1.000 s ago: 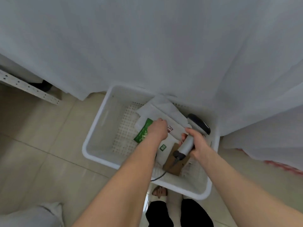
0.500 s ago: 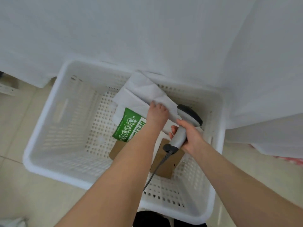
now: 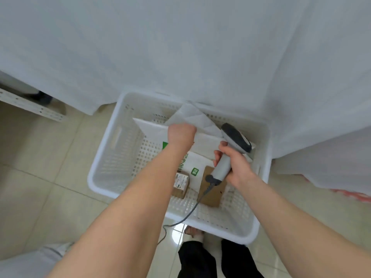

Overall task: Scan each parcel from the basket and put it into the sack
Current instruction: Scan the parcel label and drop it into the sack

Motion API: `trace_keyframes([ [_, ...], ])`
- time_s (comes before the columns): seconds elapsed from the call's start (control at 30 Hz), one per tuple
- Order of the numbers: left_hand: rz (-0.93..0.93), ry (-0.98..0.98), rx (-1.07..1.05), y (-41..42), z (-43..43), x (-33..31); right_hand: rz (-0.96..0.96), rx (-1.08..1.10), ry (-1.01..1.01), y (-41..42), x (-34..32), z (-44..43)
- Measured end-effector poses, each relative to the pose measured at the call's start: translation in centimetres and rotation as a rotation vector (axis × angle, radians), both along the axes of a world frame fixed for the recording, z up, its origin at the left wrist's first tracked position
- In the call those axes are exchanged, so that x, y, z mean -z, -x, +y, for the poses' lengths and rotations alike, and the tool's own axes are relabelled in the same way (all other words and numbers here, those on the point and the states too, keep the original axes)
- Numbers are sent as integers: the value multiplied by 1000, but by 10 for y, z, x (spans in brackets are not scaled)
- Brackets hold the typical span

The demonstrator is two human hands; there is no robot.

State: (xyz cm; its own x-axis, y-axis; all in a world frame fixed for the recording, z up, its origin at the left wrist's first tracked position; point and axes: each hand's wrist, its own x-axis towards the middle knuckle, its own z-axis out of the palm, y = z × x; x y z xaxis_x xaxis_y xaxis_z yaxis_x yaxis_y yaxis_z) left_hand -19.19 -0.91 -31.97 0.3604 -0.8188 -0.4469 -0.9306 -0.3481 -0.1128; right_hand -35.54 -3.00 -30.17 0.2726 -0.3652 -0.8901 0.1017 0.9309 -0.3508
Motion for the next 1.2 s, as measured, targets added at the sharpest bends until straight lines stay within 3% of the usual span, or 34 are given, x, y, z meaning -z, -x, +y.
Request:
trace_keyframes([
  [0.33,28,168,-380,-46,55,-212,-25,44,116,-17,-190,36],
  [0.63,363,432,-805,-75,109,-368,-52,56,148,-12,-315,71],
  [0.93,609,757,-867,-36,189,-476,-132,9,218,40,-406,114],
  [1.2,865,876,-690,23,245,-555,-240,-46,335,52,-482,156],
])
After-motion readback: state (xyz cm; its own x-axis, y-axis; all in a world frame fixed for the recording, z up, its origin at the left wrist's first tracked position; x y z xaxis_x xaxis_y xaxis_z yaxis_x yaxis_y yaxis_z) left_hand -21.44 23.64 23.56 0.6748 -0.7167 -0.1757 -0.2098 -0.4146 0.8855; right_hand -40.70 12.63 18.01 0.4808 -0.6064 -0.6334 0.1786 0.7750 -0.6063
